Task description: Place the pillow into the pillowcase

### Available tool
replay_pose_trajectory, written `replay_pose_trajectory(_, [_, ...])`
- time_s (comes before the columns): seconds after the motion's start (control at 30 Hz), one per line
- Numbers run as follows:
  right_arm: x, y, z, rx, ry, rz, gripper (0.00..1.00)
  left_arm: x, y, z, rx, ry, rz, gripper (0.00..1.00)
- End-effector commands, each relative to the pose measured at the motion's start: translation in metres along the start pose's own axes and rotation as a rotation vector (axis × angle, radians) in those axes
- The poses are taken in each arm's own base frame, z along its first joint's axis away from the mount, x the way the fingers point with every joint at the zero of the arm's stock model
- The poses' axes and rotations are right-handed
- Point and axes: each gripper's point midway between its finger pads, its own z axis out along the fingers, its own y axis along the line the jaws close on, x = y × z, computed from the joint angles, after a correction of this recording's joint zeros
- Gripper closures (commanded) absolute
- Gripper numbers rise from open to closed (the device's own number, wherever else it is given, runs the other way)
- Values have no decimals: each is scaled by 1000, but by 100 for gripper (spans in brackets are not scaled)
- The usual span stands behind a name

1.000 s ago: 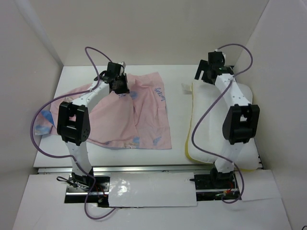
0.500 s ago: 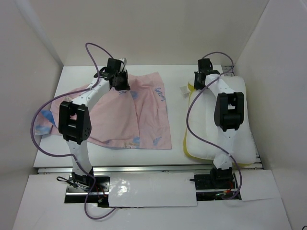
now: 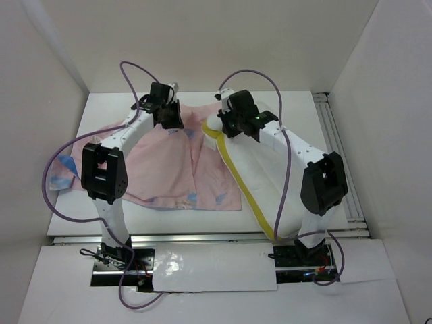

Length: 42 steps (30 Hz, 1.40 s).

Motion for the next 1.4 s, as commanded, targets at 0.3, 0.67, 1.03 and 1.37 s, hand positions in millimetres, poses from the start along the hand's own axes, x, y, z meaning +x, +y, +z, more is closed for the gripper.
replay_pose_trajectory(0.3, [-46, 65, 14, -131, -178, -108, 100, -17, -11, -69, 9, -112, 1, 100])
replay_pose_trajectory(0.67, [-47, 145, 18, -306, -205, -213, 100, -16, -25, -77, 39, -94, 14, 100])
replay_pose_trajectory(1.03, [21, 175, 55, -366, -40, -191, 100, -10, -25, -103, 30, -127, -25, 100])
replay_pose_trajectory(1.37, [35, 115, 89, -131, -14, -35, 90, -8, -28, -107, 55, -129, -22, 100])
